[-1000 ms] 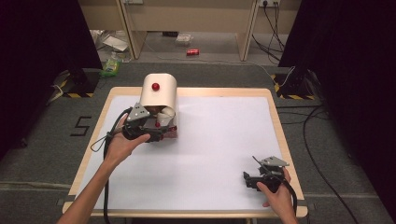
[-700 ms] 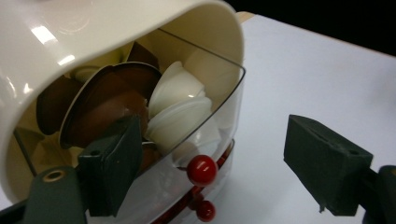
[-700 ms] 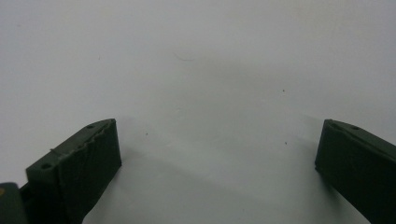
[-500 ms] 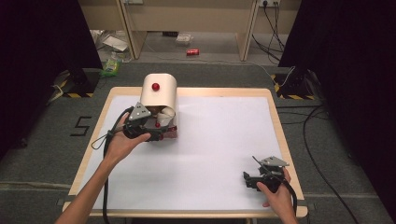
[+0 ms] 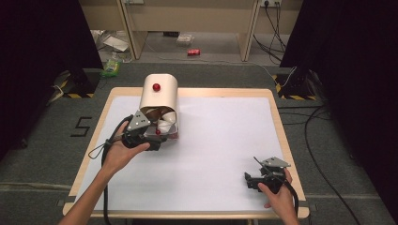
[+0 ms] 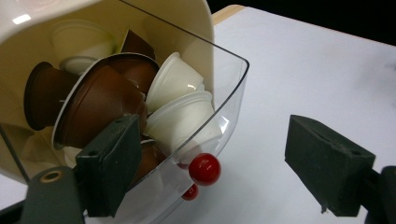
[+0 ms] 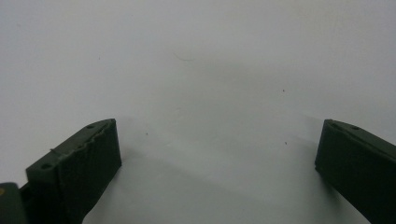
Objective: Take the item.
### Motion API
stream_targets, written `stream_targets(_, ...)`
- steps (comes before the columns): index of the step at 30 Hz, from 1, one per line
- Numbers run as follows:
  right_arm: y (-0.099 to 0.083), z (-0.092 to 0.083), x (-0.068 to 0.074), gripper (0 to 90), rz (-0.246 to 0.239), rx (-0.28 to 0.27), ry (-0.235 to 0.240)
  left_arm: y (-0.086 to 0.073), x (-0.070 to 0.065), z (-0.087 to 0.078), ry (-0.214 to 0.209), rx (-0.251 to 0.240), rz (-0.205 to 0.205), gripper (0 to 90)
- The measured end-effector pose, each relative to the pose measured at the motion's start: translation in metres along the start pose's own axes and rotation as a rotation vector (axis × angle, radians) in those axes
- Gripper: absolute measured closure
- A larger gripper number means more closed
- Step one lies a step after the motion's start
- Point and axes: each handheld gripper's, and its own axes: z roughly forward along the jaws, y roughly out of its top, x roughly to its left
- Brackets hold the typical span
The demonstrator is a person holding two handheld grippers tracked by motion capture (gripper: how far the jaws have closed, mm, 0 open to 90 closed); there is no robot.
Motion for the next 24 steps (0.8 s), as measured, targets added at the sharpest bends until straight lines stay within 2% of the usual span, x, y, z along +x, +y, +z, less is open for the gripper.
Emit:
stream_targets(11, 0.000, 0.000, 0.000, 0.7, -0.001, 0.000, -0.001, -0.009, -0.012, -0.010, -0.012, -0.012, 0.012, 18.6)
stream_targets(24, 0.000, 0.000, 0.000, 0.7, -0.001, 0.000, -0.001, -0.017, -0.024, -0.015, -0.005, -0.007, 0.038, 18.6)
